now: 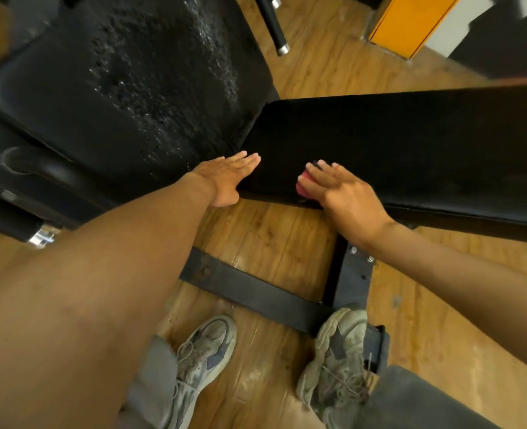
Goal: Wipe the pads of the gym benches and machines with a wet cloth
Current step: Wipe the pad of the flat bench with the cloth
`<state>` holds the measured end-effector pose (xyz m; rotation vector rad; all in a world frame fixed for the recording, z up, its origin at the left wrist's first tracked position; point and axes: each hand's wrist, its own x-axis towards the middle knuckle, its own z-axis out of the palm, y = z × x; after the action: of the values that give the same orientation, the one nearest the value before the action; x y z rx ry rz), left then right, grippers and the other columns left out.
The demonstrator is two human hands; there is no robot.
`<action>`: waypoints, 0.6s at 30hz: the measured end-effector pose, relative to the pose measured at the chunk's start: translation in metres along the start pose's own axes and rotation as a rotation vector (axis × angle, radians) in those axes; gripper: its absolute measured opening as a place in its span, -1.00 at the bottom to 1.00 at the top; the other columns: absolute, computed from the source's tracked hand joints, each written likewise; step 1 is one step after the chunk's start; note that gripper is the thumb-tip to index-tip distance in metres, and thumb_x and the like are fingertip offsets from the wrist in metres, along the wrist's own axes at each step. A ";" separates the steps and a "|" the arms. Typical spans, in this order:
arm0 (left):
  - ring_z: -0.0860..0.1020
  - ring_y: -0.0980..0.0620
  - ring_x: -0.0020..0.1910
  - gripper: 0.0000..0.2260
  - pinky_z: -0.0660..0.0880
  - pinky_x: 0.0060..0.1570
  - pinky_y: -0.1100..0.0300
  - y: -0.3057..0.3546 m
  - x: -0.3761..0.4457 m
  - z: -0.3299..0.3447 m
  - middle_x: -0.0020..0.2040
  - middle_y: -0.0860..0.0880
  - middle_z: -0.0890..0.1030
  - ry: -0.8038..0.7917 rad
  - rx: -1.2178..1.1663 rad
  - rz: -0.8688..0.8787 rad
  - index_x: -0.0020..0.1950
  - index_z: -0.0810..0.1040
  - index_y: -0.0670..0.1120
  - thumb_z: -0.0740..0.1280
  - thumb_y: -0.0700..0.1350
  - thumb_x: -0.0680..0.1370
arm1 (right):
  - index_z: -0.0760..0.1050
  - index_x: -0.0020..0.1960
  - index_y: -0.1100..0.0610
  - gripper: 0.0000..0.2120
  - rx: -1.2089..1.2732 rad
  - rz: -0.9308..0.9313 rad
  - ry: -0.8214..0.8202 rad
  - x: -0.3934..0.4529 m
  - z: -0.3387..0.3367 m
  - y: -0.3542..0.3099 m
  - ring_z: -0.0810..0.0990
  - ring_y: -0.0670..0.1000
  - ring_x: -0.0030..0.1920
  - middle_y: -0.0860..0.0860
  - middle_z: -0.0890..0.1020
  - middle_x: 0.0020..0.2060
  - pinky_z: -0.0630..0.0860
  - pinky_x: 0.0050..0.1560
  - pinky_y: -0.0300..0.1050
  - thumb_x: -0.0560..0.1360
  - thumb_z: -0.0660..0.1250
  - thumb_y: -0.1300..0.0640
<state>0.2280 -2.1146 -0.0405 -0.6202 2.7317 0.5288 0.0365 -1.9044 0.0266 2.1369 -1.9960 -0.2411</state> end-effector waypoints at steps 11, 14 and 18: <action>-0.17 0.11 0.65 -0.15 -0.08 0.63 0.04 0.030 -0.024 0.015 0.68 0.08 -0.24 0.023 0.012 -0.067 0.67 -0.28 -0.01 0.25 -0.22 0.58 | 0.56 0.38 0.07 -0.61 0.264 0.635 -0.019 0.050 -0.029 0.103 0.40 0.17 0.49 0.14 0.47 0.46 0.32 0.48 0.12 0.61 0.28 0.35; -0.15 0.09 0.65 -0.12 -0.07 0.64 0.04 0.039 -0.038 0.025 0.67 0.04 -0.26 0.057 0.040 -0.067 0.66 -0.30 -0.03 0.26 -0.23 0.56 | 0.58 0.32 0.07 -0.71 0.307 0.504 -0.063 0.042 -0.033 0.085 0.49 0.19 0.41 0.14 0.55 0.38 0.38 0.43 0.11 0.63 0.29 0.22; -0.10 0.10 0.65 -0.08 -0.03 0.63 0.05 0.047 -0.058 0.034 0.66 0.10 -0.29 0.051 -0.146 -0.089 0.67 -0.28 0.01 0.26 -0.31 0.52 | 0.51 0.43 0.03 -0.60 0.447 0.181 -0.209 0.014 -0.034 0.031 0.40 0.10 0.50 0.05 0.49 0.46 0.32 0.52 0.16 0.60 0.34 0.19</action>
<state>0.2634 -2.0407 -0.0366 -0.7980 2.7145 0.7036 0.0163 -1.9194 0.0674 2.2299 -2.5499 0.0180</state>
